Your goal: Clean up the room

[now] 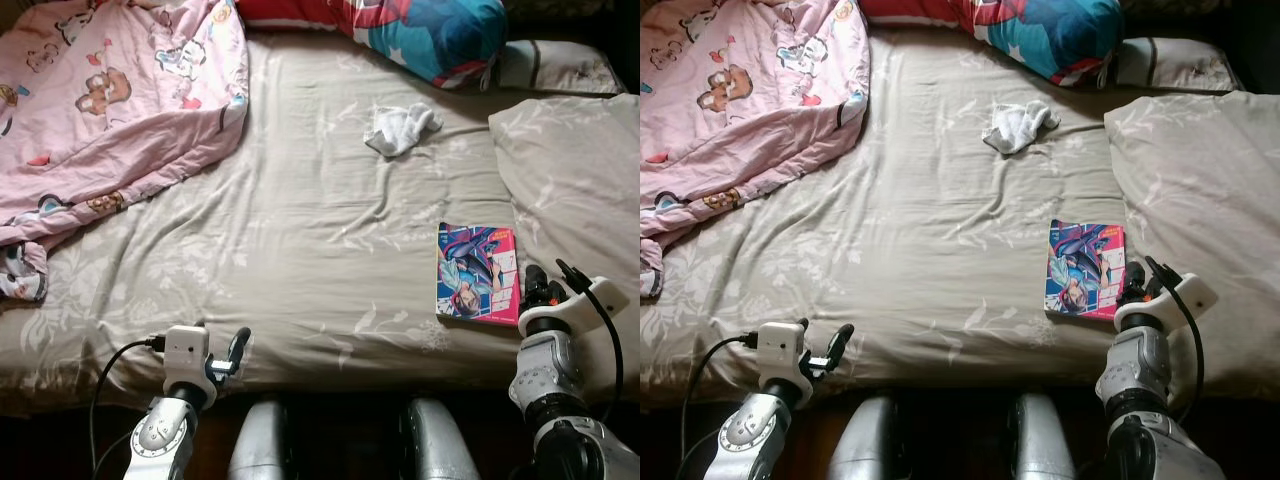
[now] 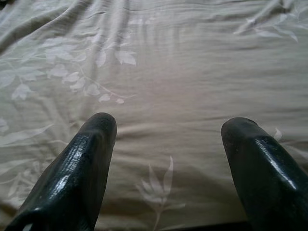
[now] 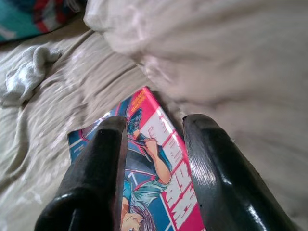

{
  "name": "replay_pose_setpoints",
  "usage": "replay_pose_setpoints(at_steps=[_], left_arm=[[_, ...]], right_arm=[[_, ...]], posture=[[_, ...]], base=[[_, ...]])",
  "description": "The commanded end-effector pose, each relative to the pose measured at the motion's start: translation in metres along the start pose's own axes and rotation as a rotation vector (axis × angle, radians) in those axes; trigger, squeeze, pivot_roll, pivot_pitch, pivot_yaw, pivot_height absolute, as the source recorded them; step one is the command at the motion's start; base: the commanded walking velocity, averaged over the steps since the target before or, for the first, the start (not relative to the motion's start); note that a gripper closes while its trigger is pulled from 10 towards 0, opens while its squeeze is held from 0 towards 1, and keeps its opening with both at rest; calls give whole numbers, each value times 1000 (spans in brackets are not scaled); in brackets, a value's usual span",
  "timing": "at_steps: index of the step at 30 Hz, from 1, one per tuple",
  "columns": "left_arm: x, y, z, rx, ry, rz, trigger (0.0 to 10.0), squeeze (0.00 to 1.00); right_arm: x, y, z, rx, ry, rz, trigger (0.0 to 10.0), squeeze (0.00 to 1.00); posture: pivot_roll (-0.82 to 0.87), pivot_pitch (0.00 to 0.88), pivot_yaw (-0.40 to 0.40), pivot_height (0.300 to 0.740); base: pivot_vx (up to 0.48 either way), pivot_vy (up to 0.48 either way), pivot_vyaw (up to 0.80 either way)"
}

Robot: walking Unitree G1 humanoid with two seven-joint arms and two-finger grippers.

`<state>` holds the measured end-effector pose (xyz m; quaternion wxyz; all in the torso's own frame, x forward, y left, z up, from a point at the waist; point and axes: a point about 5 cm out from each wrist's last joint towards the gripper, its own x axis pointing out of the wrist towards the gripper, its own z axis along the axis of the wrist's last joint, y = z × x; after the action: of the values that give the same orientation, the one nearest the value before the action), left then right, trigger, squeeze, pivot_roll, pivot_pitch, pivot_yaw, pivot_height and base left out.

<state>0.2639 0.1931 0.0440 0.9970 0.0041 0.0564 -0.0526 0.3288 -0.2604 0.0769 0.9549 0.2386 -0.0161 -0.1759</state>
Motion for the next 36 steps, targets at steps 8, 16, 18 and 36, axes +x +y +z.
replay_pose_setpoints(at_steps=[8,16,18,36], left_arm=[[10,3,-10,-93,26,80,10000,0],[15,1,-13,-142,23,111,10000,0],[15,1,-16,-154,33,128,10000,0],[11,9,-38,-133,133,177,10000,0]], right_arm=[[-32,14,-45,-281,102,201,10000,0],[-44,12,-61,-314,167,229,10000,0],[-45,16,-64,-310,178,273,10000,0],[-58,11,-88,-427,320,260,10000,0]], posture=[[30,184,31,632],[16,159,10,632],[14,157,2,632],[24,111,-9,732]], base=[[0,0,300],[0,0,384],[0,0,0],[0,0,0]])
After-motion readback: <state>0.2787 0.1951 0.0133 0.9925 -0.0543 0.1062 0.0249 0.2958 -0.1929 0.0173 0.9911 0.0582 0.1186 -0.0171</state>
